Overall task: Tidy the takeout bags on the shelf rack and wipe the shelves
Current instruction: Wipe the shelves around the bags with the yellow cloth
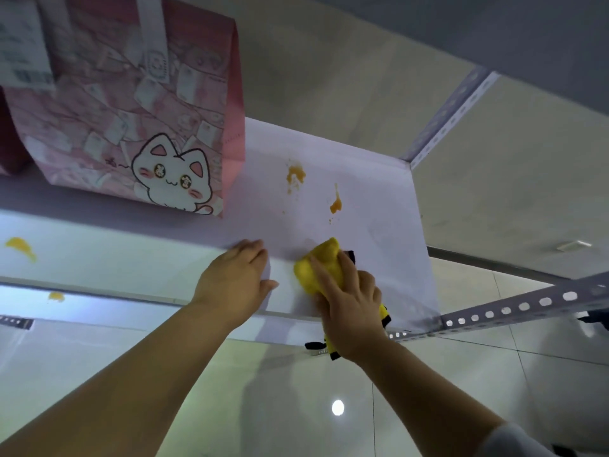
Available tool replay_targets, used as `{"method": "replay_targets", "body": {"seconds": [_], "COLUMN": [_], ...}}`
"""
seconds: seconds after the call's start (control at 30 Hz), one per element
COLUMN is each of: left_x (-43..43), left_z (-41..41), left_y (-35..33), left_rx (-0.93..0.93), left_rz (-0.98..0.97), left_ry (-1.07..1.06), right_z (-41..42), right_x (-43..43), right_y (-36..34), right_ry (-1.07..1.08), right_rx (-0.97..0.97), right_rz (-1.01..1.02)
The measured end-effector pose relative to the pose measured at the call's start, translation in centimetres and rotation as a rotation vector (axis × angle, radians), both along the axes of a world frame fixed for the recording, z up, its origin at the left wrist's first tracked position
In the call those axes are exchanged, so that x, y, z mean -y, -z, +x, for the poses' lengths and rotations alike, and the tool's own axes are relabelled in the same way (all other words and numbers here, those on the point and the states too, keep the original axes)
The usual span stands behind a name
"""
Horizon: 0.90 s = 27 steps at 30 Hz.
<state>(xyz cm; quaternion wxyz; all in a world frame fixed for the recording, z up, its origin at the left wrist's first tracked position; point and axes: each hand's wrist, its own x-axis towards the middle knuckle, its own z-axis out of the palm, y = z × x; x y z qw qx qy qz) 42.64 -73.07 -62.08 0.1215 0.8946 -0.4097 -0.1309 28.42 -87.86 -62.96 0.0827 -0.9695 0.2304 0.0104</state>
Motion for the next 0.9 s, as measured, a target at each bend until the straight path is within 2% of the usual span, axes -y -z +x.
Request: {"method": "replay_targets", "body": {"seconds": [0.1, 0.33, 0.5, 0.6, 0.67, 0.8, 0.9], "left_x": [-0.3, 0.4, 0.9, 1.2, 1.4, 1.7, 1.7], "left_z": [0.1, 0.6, 0.2, -0.3, -0.7, -1.3, -1.4], "left_y": [0.5, 0.5, 0.5, 0.6, 0.8, 0.7, 0.4], "left_rx": [-0.01, 0.05, 0.116, 0.13, 0.115, 0.093, 0.087], "left_rz": [-0.053, -0.132, -0.24, -0.228, -0.234, -0.271, -0.279], "left_ry": [0.009, -0.036, -0.124, -0.17, -0.205, -0.247, -0.246], "right_z": [1.7, 8.1, 12.9, 14.5, 13.7, 7.8, 4.1], "right_x": [2.3, 9.6, 13.5, 14.0, 13.0, 8.7, 7.2], "right_y": [0.3, 0.1, -0.2, -0.3, -0.6, 0.1, 0.3], "right_ry": [0.054, 0.404, 0.434, 0.33, 0.167, -0.223, -0.315], "right_rx": [0.004, 0.027, -0.001, -0.027, -0.035, 0.037, 0.094], "right_rz": [-0.016, 0.012, 0.025, 0.021, -0.007, -0.017, 0.021]}}
